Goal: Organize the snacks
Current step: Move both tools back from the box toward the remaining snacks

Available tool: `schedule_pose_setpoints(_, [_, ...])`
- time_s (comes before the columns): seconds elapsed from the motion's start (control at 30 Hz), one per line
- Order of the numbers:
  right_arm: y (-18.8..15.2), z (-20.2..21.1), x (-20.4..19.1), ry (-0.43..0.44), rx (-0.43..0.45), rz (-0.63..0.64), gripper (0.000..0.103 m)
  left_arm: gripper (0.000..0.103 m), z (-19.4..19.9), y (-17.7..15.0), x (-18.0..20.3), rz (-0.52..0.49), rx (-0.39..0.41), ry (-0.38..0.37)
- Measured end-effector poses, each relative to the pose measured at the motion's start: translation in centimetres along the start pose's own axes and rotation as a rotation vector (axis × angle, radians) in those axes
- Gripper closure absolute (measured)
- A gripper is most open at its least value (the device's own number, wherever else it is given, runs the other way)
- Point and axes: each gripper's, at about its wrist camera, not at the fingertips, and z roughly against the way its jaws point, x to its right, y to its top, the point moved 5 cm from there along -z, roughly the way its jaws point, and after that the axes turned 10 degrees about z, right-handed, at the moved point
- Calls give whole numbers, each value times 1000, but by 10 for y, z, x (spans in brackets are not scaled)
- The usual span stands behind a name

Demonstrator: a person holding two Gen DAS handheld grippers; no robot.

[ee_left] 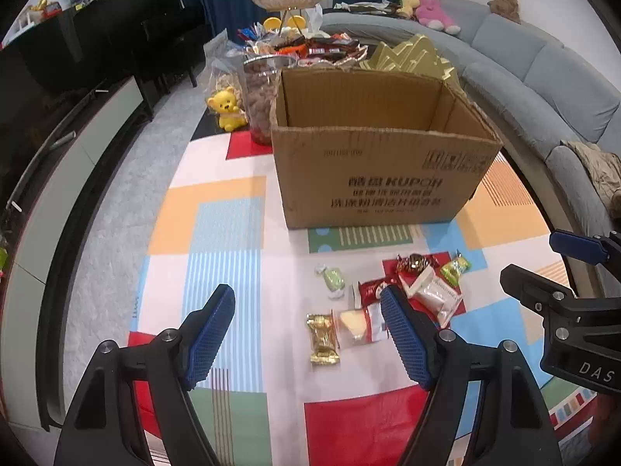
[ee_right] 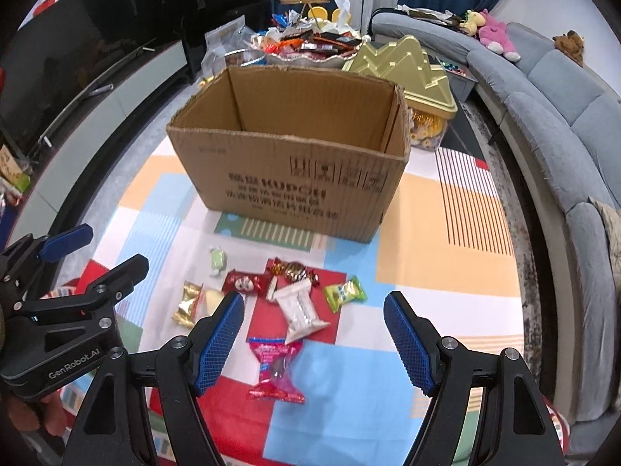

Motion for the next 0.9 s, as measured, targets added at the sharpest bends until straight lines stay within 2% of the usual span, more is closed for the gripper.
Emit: schedule_pose_setpoints(0.9, [-49,-40,-22,-10,-81,42,28,26,-54,-60,-6,-12,-81,-1])
